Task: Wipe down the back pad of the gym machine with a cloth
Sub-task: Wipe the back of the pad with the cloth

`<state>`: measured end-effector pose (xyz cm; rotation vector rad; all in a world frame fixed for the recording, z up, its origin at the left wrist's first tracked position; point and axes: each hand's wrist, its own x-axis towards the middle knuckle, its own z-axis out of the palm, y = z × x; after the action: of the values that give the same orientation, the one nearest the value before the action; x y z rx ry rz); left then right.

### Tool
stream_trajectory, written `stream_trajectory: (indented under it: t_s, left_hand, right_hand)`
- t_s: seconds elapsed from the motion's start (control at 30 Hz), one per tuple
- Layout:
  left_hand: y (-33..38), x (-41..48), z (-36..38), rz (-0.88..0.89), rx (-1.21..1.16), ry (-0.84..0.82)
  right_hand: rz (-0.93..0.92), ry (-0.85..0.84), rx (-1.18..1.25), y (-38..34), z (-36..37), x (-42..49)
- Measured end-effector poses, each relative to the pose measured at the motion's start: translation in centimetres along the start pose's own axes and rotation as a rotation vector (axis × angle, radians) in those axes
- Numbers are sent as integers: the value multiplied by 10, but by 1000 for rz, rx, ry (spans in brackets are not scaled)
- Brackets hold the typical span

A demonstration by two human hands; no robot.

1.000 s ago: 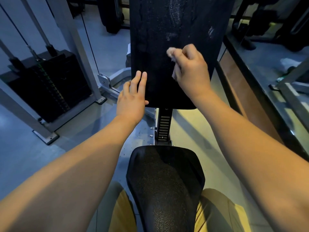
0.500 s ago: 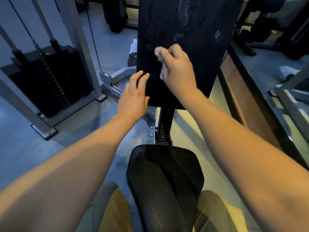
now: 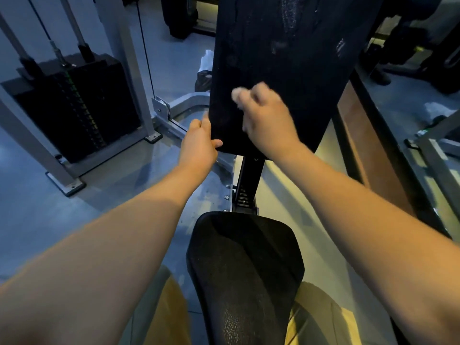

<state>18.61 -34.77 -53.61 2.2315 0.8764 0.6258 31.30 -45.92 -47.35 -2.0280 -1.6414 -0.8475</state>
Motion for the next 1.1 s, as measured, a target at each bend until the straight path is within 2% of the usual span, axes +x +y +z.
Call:
stream_trajectory:
  t_s: [0.1,0.13,0.2,0.27,0.33,0.4,0.5,0.57,0.7,0.73,0.8,0.9,0.97,1.1]
  left_hand:
    - [0,0,-1,8,-16,2]
    - [0,1,-2,5,-33,0]
    - [-2,2,-3,3,-51,-9]
    - [-3,1,-2,-8,-49,-10]
    - [-3,0,-3,-12,-49,-4]
    - [-3,1,-2,-4,-49,1]
    - [-6,4,-1,12,-49,5]
    - [-6,3,-1,3,-28,9]
    - [-6,2,1,-19,-41,7]
    - [-6,1,0,-25,-34,10]
    - [-5,1,-2,-15,-20,10]
    - [-7,3,-2,30,11,22]
    - [-7,3,-2,32,31,25]
    - [-3,3,-4,8,52,12]
  right_hand:
    - [-204,-221,-59,-6,11,-31]
    - [-207,-224,-59,0,6,-21]
    - [-113,-139,-65,10,-10,10]
    - [27,31,-89,19,-22,39]
    - [86,82,-41,15,-15,40]
    - [-6,-4,32,2,2,14]
    - [-246,-303,27,-6,22,-30]
    - [-313,-304,2,6,14,-16]
    - [-39,16,14,23,-14,32]
    - [1,52,37,20,-13,31]
    - [-9,5,109,7,-4,13]
    - [-121,-230,126,0,11,-18]
    - [-146,-325,74,1,8,-18]
    - [-44,-186,-45,-3,-4,-15]
